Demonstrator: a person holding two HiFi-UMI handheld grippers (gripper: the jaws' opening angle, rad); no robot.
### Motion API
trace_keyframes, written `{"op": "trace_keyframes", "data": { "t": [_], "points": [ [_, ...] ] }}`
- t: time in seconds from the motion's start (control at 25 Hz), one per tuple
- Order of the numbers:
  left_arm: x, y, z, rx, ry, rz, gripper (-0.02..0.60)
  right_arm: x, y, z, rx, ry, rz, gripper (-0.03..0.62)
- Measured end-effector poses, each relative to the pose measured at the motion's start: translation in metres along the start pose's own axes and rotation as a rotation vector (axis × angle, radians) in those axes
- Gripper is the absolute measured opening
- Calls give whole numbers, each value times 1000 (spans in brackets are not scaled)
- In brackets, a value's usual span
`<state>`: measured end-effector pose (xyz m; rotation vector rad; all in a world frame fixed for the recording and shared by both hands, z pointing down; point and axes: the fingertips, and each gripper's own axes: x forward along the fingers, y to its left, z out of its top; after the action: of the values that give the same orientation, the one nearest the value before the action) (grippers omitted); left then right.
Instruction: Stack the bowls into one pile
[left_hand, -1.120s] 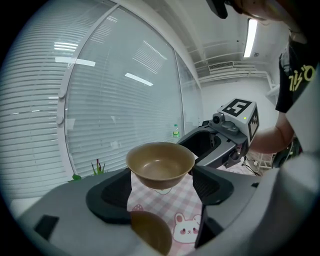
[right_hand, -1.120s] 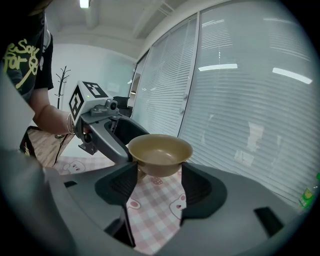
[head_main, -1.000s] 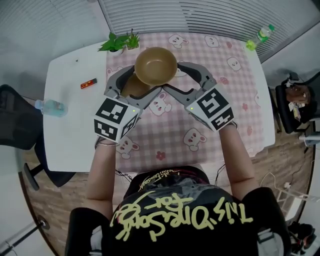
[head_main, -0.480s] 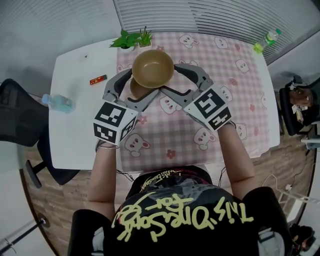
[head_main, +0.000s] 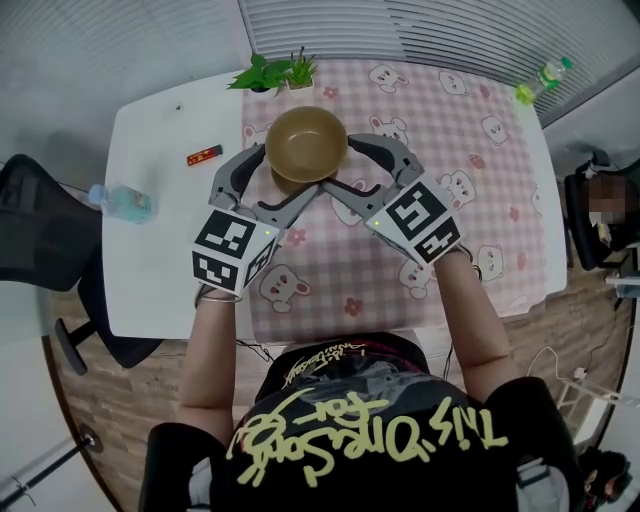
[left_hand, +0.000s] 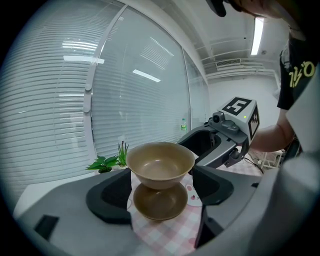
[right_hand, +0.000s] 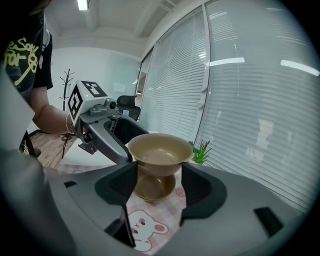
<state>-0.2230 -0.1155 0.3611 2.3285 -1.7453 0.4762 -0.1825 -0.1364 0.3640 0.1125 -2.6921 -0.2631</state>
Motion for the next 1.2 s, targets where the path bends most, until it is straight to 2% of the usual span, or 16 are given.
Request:
{"op": "trace_keyframes", "data": {
  "t": [1.2],
  "points": [
    [8,0,-45,-35,79,-17,383,21,17,-38,66,63,30,279]
  ]
}}
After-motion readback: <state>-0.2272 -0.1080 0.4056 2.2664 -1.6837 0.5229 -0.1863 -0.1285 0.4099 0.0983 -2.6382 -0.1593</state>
